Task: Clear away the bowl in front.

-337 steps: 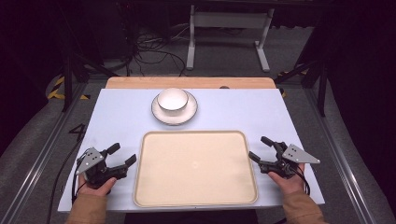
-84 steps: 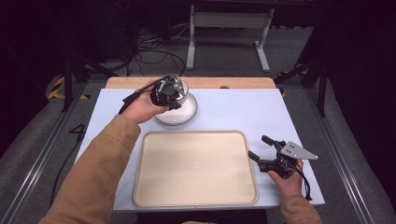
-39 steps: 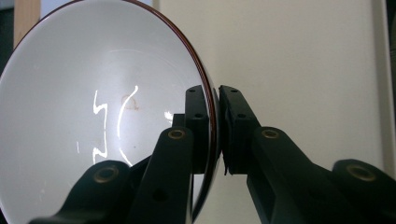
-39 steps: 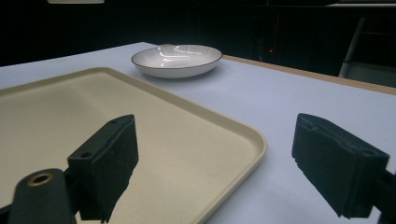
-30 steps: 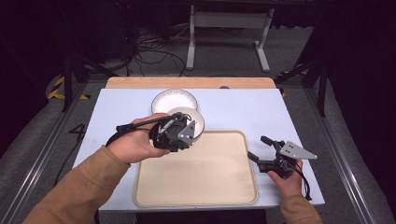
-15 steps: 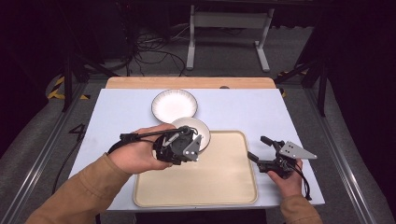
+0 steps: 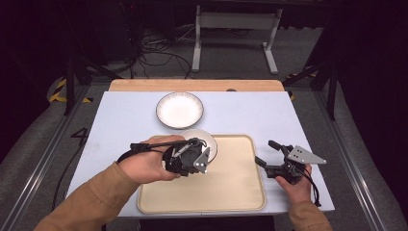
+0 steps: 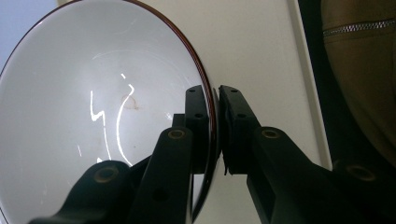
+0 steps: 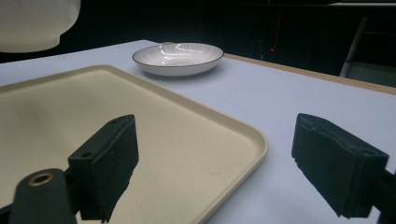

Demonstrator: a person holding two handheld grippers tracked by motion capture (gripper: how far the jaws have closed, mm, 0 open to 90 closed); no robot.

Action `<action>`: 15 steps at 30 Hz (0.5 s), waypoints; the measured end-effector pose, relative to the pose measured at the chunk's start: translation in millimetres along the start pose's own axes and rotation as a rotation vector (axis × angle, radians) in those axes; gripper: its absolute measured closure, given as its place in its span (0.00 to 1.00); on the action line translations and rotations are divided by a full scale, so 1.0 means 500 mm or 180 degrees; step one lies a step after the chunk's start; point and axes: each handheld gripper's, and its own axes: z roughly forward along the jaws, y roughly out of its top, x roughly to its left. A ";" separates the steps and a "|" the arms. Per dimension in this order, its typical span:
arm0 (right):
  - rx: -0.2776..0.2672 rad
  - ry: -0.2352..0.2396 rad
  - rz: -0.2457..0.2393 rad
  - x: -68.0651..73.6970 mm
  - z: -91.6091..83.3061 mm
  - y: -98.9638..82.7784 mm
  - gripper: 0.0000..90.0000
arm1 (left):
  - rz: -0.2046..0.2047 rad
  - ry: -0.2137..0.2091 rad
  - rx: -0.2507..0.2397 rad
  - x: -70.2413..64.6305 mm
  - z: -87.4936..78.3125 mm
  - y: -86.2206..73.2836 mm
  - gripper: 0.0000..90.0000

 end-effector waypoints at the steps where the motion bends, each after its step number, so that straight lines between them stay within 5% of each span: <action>1: 0.0000 0.0000 -0.0003 0.000 0.000 0.000 0.17 | 0.0005 -0.0023 0.0000 0.000 0.006 0.000 0.92; 15: 0.0009 0.0004 -0.0004 0.000 0.000 0.000 0.17 | -0.0046 -0.0138 0.0041 0.004 0.058 -0.004 0.92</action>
